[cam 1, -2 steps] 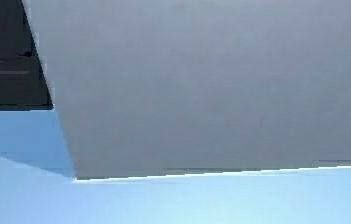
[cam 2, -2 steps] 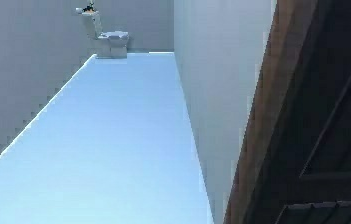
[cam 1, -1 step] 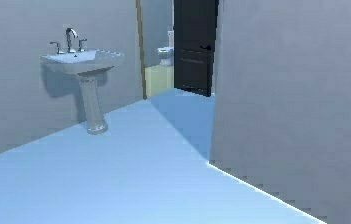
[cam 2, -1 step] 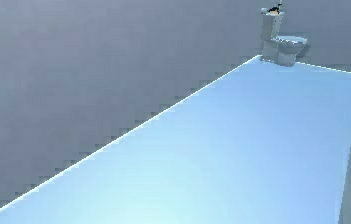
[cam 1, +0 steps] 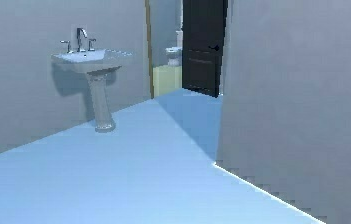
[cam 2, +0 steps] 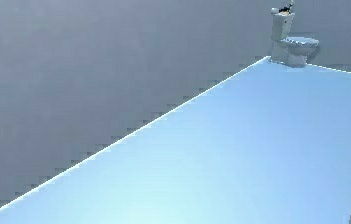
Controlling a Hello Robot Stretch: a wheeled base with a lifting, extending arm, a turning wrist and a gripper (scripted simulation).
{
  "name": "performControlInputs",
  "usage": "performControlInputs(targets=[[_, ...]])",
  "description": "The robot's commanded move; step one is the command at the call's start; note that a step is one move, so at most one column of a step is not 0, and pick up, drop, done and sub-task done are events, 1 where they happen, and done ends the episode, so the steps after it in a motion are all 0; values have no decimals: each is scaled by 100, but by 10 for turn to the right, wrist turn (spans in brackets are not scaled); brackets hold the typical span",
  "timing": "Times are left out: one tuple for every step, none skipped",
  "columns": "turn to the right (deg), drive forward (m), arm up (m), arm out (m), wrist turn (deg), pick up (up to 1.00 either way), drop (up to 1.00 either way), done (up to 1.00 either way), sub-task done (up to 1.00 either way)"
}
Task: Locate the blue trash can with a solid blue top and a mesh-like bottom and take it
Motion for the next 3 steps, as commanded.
performControlInputs(targets=[[0, 100, 0, 0, 0, 0, 0, 0, 0], [0, 100, 0, 0, 0, 0, 0, 0, 0], [30, 0, 0, 0, 0, 0, 0, 0, 0]])
